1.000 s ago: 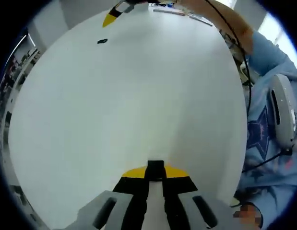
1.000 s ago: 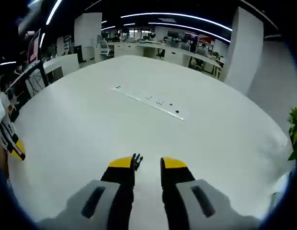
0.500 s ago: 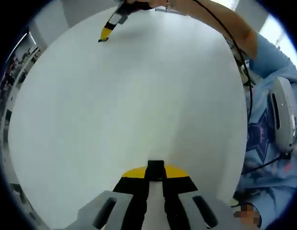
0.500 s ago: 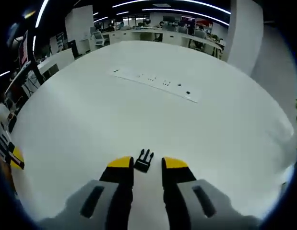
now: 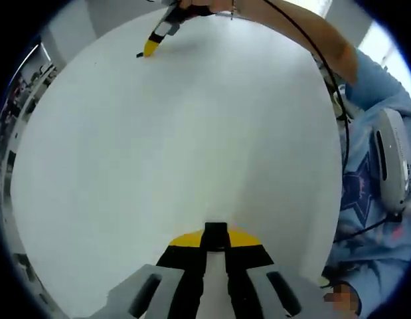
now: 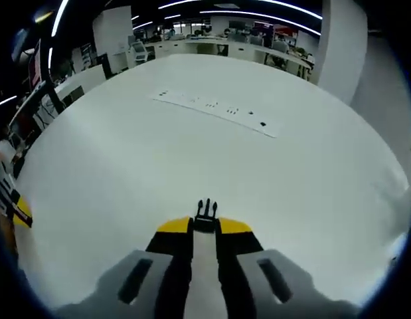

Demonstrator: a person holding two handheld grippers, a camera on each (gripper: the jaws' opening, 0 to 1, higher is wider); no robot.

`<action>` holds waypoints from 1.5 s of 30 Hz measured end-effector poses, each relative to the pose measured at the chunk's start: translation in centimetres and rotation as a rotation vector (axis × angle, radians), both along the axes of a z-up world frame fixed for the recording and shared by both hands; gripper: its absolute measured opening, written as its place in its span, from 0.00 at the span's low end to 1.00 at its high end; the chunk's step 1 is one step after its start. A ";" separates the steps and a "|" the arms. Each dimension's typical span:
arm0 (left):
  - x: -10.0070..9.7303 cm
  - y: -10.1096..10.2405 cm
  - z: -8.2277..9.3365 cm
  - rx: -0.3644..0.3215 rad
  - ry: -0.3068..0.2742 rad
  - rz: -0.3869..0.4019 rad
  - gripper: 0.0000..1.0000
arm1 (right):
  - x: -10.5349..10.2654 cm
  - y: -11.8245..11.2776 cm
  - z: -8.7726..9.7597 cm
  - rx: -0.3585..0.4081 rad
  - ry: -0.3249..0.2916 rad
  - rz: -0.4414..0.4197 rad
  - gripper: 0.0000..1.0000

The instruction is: Snap the two parts of the plastic buckle together until the buckle closes and remains connected.

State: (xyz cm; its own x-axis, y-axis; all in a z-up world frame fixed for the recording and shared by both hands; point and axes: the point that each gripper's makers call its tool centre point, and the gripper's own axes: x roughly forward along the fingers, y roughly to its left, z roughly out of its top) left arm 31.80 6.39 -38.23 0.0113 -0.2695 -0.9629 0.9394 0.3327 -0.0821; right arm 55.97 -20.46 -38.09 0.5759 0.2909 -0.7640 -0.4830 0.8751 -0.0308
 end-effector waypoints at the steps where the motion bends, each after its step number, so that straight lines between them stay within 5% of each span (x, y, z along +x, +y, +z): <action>1: 0.0 0.0 0.0 0.000 0.000 0.001 0.10 | 0.1 0.0 0.0 -0.003 -0.004 0.020 0.12; 17: 0.2 -0.1 0.0 0.000 0.004 0.002 0.10 | -0.4 -0.2 0.1 -0.006 -0.002 0.143 0.11; 35: 0.3 0.1 0.0 0.004 0.015 0.015 0.10 | -4.8 0.9 -0.3 -0.036 0.003 0.359 0.11; 45: 0.3 0.4 0.0 0.009 0.016 0.018 0.10 | -9.3 2.9 -0.3 -0.057 0.015 0.547 0.11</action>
State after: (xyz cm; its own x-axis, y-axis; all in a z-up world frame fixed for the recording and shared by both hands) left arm 32.09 6.78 -38.22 0.0004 -0.2609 -0.9654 0.9319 0.3501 -0.0942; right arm 46.69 -17.58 -38.35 0.3409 0.5027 -0.7944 -0.8677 0.4933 -0.0602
